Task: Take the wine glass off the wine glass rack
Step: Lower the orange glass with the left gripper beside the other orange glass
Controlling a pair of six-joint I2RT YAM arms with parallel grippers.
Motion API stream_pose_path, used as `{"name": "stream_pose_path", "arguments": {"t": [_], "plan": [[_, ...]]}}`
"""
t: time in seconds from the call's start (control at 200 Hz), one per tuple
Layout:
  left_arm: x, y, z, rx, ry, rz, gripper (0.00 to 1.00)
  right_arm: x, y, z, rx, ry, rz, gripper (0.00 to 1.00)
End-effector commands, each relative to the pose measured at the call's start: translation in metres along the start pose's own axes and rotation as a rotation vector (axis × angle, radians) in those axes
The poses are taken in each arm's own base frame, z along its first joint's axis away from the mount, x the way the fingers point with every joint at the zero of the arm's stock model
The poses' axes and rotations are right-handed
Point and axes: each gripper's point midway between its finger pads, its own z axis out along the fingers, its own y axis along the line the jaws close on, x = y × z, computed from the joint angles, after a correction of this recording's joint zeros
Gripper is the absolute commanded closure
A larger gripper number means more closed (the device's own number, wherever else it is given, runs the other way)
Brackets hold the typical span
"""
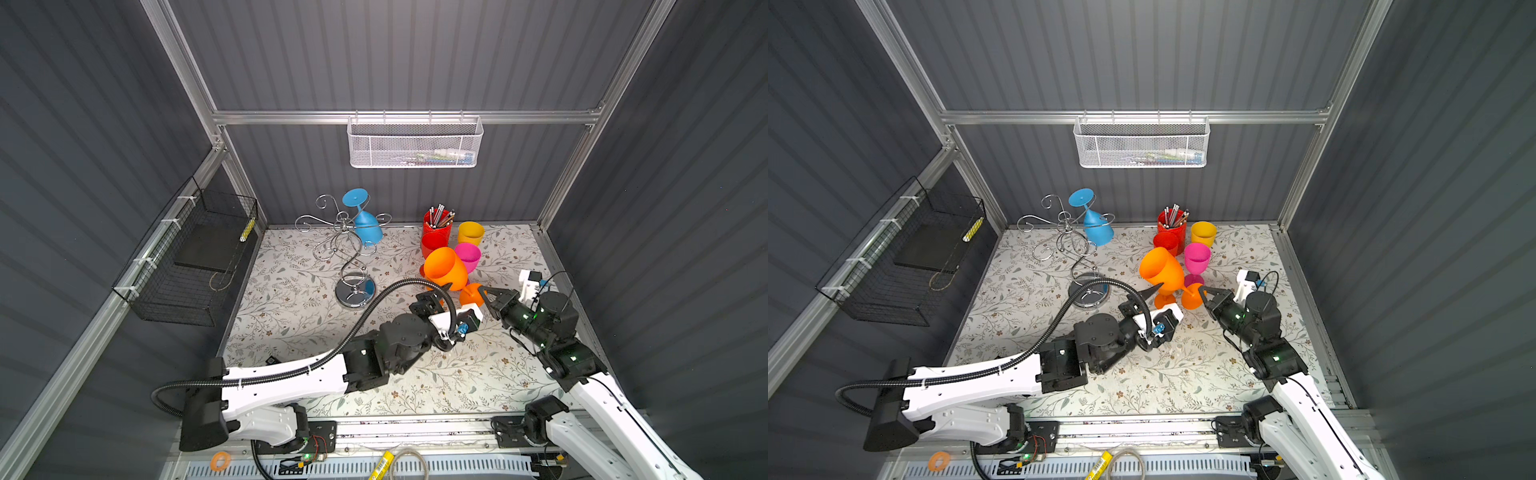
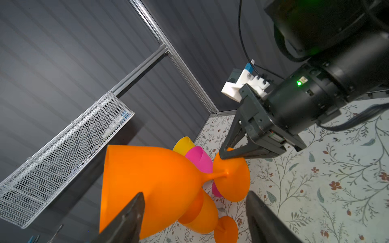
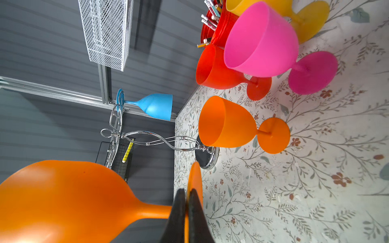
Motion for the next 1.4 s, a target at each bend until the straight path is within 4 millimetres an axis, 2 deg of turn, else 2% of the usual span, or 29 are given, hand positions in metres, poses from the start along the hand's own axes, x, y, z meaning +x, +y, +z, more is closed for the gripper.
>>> {"name": "stream_pose_path", "arguments": {"t": [0.0,0.16,0.275,0.485,0.565,0.59,0.755,1.091,1.256,1.391], "plan": [[-0.009,-0.002,-0.011,0.087,0.029,-0.113,0.26,-0.012,0.016,-0.005,-0.077,-0.072,-0.097,1.00],[-0.022,0.006,-0.024,0.143,0.040,-0.188,0.34,-0.013,0.017,-0.005,-0.102,-0.089,-0.141,1.00],[-0.029,0.020,-0.031,0.170,0.054,-0.251,0.37,-0.011,0.016,-0.005,-0.120,-0.091,-0.155,1.00],[-0.029,0.066,-0.039,0.150,0.062,-0.405,0.41,-0.011,0.018,-0.007,-0.138,-0.098,-0.176,1.00],[-0.023,0.069,-0.036,0.157,0.098,-0.420,0.42,-0.011,0.019,-0.007,-0.143,-0.099,-0.181,1.00],[-0.034,0.077,-0.038,0.151,0.080,-0.430,0.42,-0.011,0.020,-0.007,-0.144,-0.101,-0.182,1.00],[-0.031,0.068,-0.029,0.207,0.141,-0.457,0.42,-0.011,0.020,-0.005,-0.147,-0.098,-0.180,1.00],[-0.014,0.047,-0.006,0.260,0.220,-0.471,0.46,-0.011,0.025,-0.004,-0.163,-0.089,-0.176,1.00],[-0.008,0.044,0.001,0.265,0.244,-0.471,0.55,-0.011,0.026,-0.006,-0.167,-0.092,-0.180,1.00],[-0.007,0.043,0.003,0.267,0.246,-0.477,0.73,-0.011,0.025,-0.005,-0.164,-0.089,-0.181,1.00]]}}
